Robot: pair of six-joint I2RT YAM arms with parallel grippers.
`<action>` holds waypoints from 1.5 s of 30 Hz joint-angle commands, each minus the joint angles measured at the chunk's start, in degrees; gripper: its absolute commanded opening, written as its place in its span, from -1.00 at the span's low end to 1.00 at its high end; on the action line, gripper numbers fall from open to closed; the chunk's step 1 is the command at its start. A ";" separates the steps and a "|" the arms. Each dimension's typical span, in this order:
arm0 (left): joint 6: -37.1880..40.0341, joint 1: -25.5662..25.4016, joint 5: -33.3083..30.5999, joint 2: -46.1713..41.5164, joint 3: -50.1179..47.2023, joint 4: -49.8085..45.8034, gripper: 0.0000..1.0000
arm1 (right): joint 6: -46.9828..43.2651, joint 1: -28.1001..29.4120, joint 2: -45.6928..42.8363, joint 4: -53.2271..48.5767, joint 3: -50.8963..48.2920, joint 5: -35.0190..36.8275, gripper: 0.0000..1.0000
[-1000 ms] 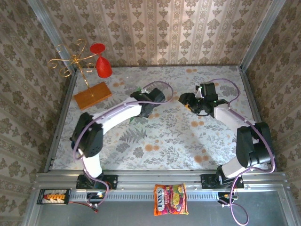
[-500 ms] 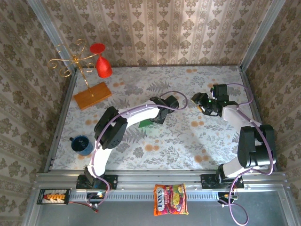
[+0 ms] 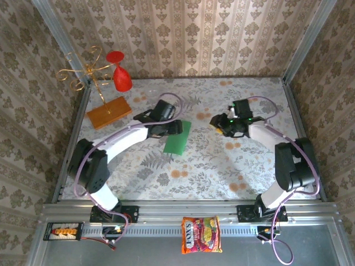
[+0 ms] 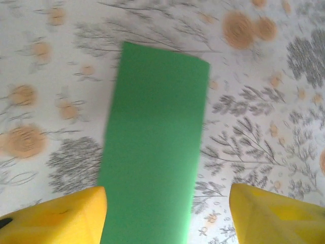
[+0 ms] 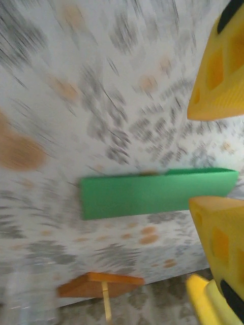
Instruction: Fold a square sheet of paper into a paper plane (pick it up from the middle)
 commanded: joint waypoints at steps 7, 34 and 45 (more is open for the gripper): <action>-7.74 9.06 3.37 -12.58 -16.63 6.63 0.65 | -5.39 15.09 9.23 -1.06 5.03 -5.25 -0.55; -8.37 11.26 5.28 -14.24 -20.03 7.42 0.75 | -13.17 20.50 22.15 -8.81 10.30 -5.19 -0.76; -11.20 11.27 10.02 -13.35 -22.30 12.81 0.76 | -23.85 17.60 20.85 -8.86 4.92 -4.37 -0.73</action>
